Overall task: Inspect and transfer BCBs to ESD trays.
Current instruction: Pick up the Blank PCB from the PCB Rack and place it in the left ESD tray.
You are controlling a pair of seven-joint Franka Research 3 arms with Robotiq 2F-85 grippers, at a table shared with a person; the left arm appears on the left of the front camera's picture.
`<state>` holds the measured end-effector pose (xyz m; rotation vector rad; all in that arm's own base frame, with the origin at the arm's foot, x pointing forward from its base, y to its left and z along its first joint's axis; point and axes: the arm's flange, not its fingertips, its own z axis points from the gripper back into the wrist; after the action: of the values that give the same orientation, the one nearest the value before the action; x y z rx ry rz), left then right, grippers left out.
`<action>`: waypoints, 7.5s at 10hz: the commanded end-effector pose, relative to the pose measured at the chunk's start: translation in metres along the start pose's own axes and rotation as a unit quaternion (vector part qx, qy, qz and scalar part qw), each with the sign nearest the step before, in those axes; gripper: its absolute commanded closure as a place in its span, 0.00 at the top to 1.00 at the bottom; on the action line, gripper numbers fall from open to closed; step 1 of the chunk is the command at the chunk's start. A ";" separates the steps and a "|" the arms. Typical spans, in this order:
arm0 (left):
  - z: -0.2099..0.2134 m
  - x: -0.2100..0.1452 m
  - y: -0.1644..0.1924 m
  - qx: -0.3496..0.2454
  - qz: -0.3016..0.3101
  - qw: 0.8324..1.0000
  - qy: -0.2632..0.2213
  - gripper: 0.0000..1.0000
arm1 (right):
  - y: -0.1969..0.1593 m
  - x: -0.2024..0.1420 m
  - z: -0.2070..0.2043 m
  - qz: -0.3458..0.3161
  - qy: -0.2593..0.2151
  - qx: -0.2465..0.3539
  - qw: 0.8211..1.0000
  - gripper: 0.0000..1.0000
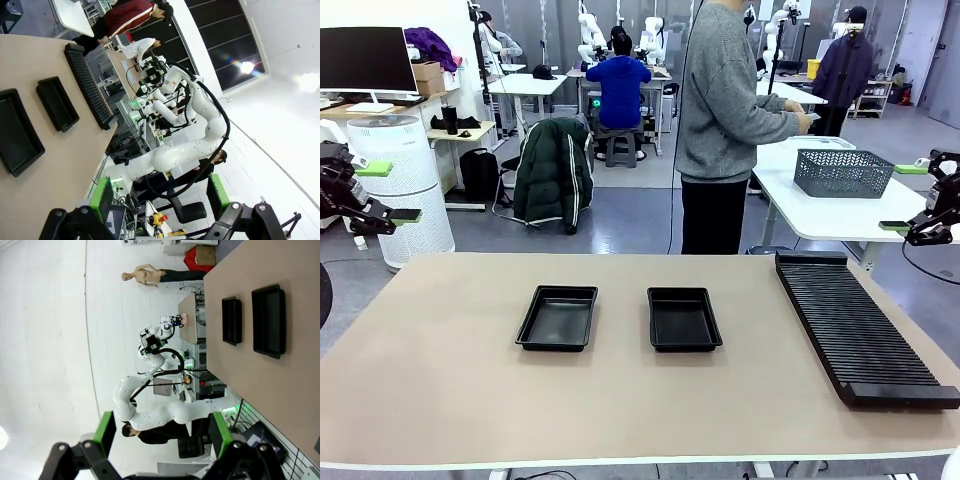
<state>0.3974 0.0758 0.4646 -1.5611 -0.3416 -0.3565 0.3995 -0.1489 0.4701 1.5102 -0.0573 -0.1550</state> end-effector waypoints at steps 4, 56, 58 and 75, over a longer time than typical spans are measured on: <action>-0.001 -0.002 -0.001 0.003 -0.002 1.000 -0.006 1.00 | 0.001 -0.002 0.000 0.001 -0.001 0.000 1.000 1.00; -0.001 -0.002 -0.001 0.003 -0.002 1.000 -0.006 1.00 | 0.001 -0.002 0.000 0.001 -0.001 0.000 1.000 1.00; -0.001 -0.002 -0.001 0.003 -0.002 1.000 -0.006 1.00 | 0.001 -0.002 0.000 0.001 -0.001 0.000 1.000 1.00; -0.001 -0.002 -0.001 0.003 -0.002 1.000 -0.006 1.00 | 0.001 -0.002 0.000 0.001 -0.001 0.000 1.000 1.00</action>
<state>0.3974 0.0758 0.4645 -1.5611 -0.3416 -0.3564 0.3995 -0.1489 0.4701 1.5102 -0.0574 -0.1550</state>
